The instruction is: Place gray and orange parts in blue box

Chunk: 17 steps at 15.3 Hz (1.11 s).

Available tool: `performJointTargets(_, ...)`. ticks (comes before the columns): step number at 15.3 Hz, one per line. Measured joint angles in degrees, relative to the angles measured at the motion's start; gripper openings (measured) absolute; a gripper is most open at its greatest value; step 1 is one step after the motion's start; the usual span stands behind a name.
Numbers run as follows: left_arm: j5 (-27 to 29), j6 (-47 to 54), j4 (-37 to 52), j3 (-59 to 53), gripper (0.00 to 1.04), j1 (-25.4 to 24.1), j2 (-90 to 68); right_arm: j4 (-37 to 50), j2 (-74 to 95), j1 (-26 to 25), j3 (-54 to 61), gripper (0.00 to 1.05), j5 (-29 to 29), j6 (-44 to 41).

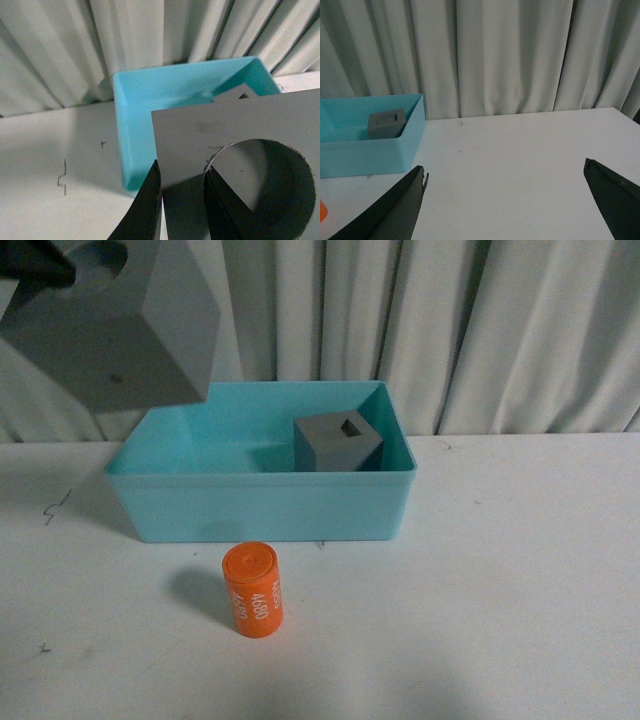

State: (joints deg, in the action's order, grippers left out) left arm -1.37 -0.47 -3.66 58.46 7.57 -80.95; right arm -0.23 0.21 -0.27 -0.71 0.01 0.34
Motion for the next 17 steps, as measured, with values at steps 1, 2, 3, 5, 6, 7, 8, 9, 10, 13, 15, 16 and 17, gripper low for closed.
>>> performJointTargets(1, 1.07, 0.04, 0.39, 2.71, 0.19, 1.09, -2.80, 0.02, 0.00, 0.00, 0.00, 0.98, 0.00, -0.02)
performJointTargets(2, 2.75, 0.55, 2.43, 5.31, 0.19, 2.08, -7.45, 0.02, 0.00, 0.00, 0.00, 0.98, 0.00, -0.02)
performJointTargets(3, 4.98, 1.31, 4.00, 8.17, 0.19, 2.86, -12.52, 0.02, 0.00, 0.00, 0.00, 0.98, 0.00, -0.02)
performJointTargets(5, 7.34, 3.02, 4.66, 12.39, 0.19, 3.52, -19.89, 0.00, 0.00, 0.00, 0.00, 0.98, 0.00, -0.02)
performJointTargets(6, 8.39, 4.28, 5.33, 14.01, 0.19, 3.74, -23.17, 0.02, 0.00, 0.00, 0.00, 0.98, 0.00, 0.00)
performJointTargets(7, 8.90, 5.62, 6.51, 15.32, 0.19, 3.74, -25.70, 0.02, 0.00, 0.00, 0.00, 0.98, 0.00, 0.00)
performJointTargets(8, 9.60, 6.19, 5.70, 17.40, 0.19, 3.50, -28.02, 0.02, 0.00, 0.00, 0.00, 0.98, 0.00, 0.00)
performJointTargets(9, 9.99, 7.08, 6.62, 18.25, 0.19, 3.28, -30.10, 0.02, 0.00, 0.00, 0.00, 0.98, 0.00, -0.02)
performJointTargets(10, 10.43, 7.89, 6.32, 19.50, 0.19, 3.04, -32.04, 0.02, 0.00, 0.00, 0.00, 0.98, 0.00, -0.02)
performJointTargets(13, 11.74, 9.38, 6.25, 22.38, 0.19, 1.70, -38.21, 0.02, 0.00, 0.00, 0.00, 0.98, 0.00, 0.00)
performJointTargets(15, 12.11, 9.81, 6.21, 23.74, 0.18, 0.87, -39.89, 0.02, 0.00, 0.00, 0.00, 0.98, 0.00, -0.02)
performJointTargets(16, 12.28, 9.92, 6.21, 23.87, 0.18, 0.42, -40.41, 0.02, 0.00, 0.00, 0.00, 0.98, 0.00, -0.02)
performJointTargets(17, 12.33, 9.92, 5.99, 23.87, 0.21, 0.07, -40.74, 0.02, 0.00, 0.00, 0.00, 0.98, 0.00, -0.02)
